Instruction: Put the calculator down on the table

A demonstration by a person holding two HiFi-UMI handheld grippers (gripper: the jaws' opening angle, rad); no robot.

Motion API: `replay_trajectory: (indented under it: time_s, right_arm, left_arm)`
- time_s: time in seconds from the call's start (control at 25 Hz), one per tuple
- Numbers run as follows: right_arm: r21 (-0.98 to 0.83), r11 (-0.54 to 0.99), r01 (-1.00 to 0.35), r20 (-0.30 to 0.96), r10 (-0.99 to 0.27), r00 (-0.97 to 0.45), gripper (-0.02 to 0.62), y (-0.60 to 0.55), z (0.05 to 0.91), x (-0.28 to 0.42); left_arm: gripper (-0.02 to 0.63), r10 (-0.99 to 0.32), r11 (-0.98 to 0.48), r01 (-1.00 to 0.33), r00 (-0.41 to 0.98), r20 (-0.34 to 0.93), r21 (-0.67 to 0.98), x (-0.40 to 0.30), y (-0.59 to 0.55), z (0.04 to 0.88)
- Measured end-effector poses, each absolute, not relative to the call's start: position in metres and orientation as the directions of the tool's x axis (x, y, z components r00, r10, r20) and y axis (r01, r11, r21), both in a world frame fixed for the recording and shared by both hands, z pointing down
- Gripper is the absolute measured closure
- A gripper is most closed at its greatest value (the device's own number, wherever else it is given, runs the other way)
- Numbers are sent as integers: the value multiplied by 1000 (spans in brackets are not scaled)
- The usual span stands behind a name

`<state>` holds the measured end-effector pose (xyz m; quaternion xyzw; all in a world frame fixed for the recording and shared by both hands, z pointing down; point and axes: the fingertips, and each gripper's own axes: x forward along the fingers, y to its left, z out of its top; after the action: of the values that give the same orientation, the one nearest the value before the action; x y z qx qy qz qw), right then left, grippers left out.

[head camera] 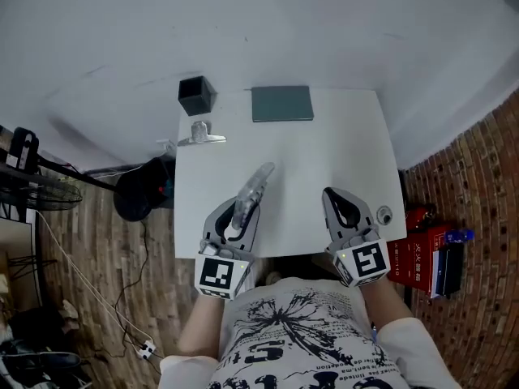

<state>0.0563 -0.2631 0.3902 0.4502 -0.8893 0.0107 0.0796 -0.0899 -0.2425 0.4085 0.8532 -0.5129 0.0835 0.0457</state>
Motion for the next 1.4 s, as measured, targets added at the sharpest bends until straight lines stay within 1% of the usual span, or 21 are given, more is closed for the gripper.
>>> replay_trajectory:
  time_s: [0.08, 0.32, 0.6, 0.76, 0.88, 1.08, 1.24, 1.4]
  right_arm:
    - [41, 602, -797, 167, -791, -589, 580, -285, 399, 57]
    - [-4, 628, -778, 242, -755, -610, 580, -326, 439, 61]
    - [-46, 609, -792, 292, -750, -594, 580, -363, 474, 70]
    - [-60, 603, -795, 308, -747, -590, 580, -380, 486, 71]
    - [-57, 611, -790, 315, -739, -595, 580, -388, 491, 69]
    - [-77, 605, -792, 333, -733, -593, 580, -395, 498, 66]
    - [-77, 617, -783, 343, -721, -602, 580, -398, 501, 62]
    - [-79, 610, -788, 357, -721, -594, 580, -402, 503, 62]
  left_arm:
    - [463, -865, -467, -884, 458, 207, 3, -86, -264, 420]
    - [463, -816, -485, -872, 477, 327, 62, -64, -297, 475]
    - [463, -725, -510, -846, 521, 450, 155, -43, -322, 540]
    - [463, -688, -475, -851, 519, 508, 226, -42, -332, 575]
    - [463, -678, -431, -858, 513, 526, 280, -47, -338, 591]
    - [462, -692, -376, -858, 511, 509, 350, -53, -347, 598]
    - [459, -708, -350, -862, 499, 499, 365, -55, -354, 599]
    - [449, -731, -304, -885, 454, 510, 352, -66, -362, 605]
